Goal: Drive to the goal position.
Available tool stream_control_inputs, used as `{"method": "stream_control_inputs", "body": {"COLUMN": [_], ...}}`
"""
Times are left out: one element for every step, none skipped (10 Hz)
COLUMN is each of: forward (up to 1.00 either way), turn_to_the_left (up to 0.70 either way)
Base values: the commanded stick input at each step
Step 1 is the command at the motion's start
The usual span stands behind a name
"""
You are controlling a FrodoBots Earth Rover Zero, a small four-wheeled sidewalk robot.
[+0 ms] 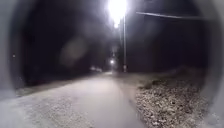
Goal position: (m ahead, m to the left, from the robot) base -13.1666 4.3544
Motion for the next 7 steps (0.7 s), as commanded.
{"method": "stream_control_inputs", "body": {"forward": [0.70,0.70,0.70,0.70,0.70,0.70,0.70], "turn_to_the_left": [0.00,0.00,0.00,0.14,0.35,0.35,0.35]}}
